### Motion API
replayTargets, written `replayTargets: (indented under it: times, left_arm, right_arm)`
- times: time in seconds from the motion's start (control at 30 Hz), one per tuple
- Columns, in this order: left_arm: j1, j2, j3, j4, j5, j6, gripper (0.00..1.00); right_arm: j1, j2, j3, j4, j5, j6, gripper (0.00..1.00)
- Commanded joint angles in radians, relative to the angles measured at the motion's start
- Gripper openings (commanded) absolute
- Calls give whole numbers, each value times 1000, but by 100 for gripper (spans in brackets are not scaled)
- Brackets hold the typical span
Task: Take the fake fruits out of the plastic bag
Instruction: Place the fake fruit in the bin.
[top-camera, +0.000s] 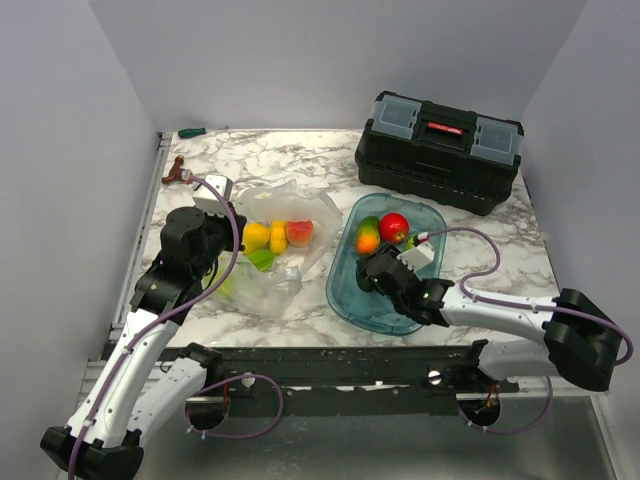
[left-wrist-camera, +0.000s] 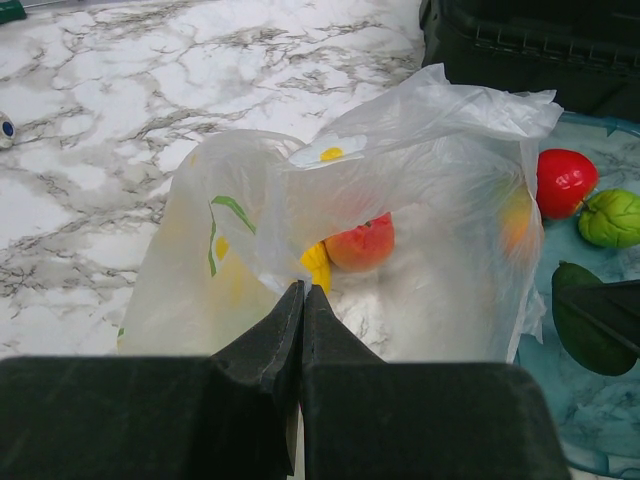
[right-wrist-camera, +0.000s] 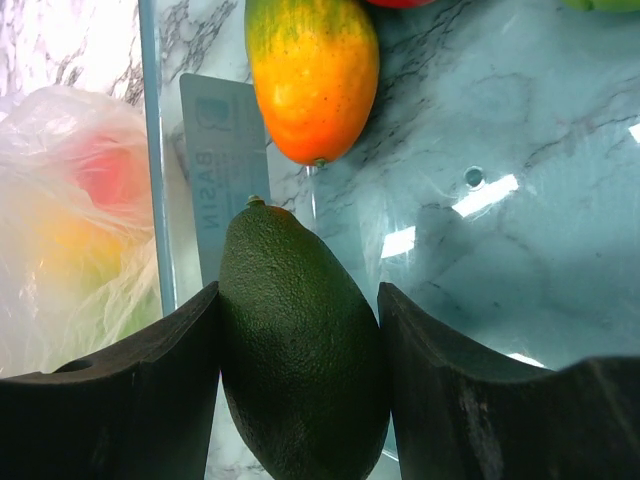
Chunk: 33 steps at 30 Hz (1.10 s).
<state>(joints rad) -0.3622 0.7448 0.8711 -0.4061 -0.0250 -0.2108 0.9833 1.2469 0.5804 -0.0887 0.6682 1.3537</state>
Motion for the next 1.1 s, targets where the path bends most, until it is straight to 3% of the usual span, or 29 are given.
replayTargets:
  times: [0.0,0.07,0.47,0.67,0.77,1.07]
  left_arm:
    - [-4,-13,-6,2,19,-3,0]
    - [-4,-11,-3,-1,20,-1,0]
    - [-4,-7,-3,1,19,-1,0]
    - [-4,-5,-2,0,17,0,0]
    - [-4,-4,0,-2,20,1,0]
    - [-4,-4,0,-1,19,2,0]
  right_arm:
    - [-11,41,-6,79,-42,35,22]
    - [-16,61,-10,119,-52,39,29]
    - [-74,190,-28,236,-126,43,46]
    - [-78,215,-38,293,-176,-16,76]
    - [-79,209,-48,298,-180,-27,86]
    - [-84,129,-23,204,-142,-143,92]
